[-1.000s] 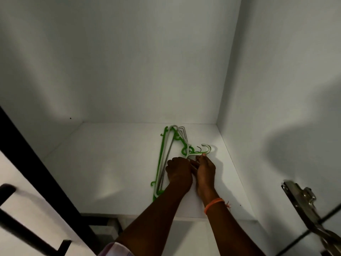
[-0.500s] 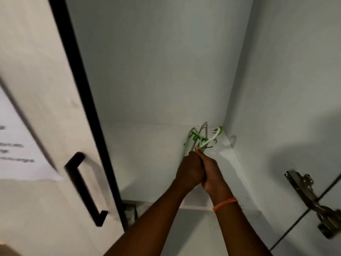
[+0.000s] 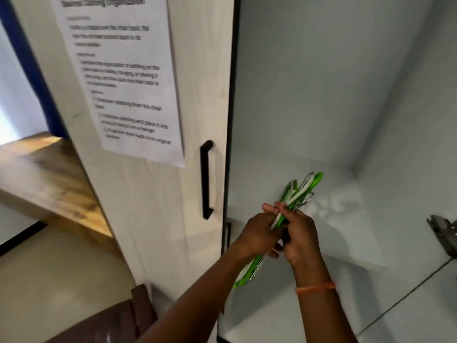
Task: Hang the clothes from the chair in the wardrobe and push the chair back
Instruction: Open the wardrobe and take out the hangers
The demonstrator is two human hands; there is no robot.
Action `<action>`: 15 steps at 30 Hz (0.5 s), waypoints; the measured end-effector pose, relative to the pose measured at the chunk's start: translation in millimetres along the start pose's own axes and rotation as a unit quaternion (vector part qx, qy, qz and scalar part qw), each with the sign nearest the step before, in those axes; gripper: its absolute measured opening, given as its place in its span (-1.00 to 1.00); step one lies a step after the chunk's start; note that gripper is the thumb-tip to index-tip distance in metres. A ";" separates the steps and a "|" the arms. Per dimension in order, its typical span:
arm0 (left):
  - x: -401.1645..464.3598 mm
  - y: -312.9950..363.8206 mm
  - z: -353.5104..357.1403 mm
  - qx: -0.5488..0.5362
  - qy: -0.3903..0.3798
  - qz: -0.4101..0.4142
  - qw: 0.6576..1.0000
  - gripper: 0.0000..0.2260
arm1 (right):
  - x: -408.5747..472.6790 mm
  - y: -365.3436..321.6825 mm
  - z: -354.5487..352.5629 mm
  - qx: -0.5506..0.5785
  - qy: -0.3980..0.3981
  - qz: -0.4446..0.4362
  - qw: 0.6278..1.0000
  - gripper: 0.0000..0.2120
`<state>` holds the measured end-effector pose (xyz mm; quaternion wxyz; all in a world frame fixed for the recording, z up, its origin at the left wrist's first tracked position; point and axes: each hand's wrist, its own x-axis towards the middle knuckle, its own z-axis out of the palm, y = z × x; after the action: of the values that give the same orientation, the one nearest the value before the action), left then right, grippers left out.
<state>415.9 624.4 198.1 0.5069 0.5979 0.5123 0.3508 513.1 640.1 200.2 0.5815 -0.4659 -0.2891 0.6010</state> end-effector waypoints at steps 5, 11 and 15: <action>-66.2 -22.3 -7.6 0.002 0.016 -0.037 0.999 -0.88 | -50.6 37.0 13.6 0.002 -0.007 0.018 1.000 -0.84; -133.5 -41.3 -30.5 -0.095 0.017 -0.045 0.994 -0.86 | -109.6 67.4 40.5 0.020 -0.024 0.016 0.999 -0.84; -177.6 -49.6 -42.7 -0.108 0.006 -0.037 0.993 -0.86 | -157.0 80.6 52.8 0.036 -0.018 0.008 0.999 -0.85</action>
<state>322.4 461.0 178.2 0.5778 0.5181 0.4961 0.3893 413.9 485.7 184.7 0.5881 -0.4357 -0.2740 0.6239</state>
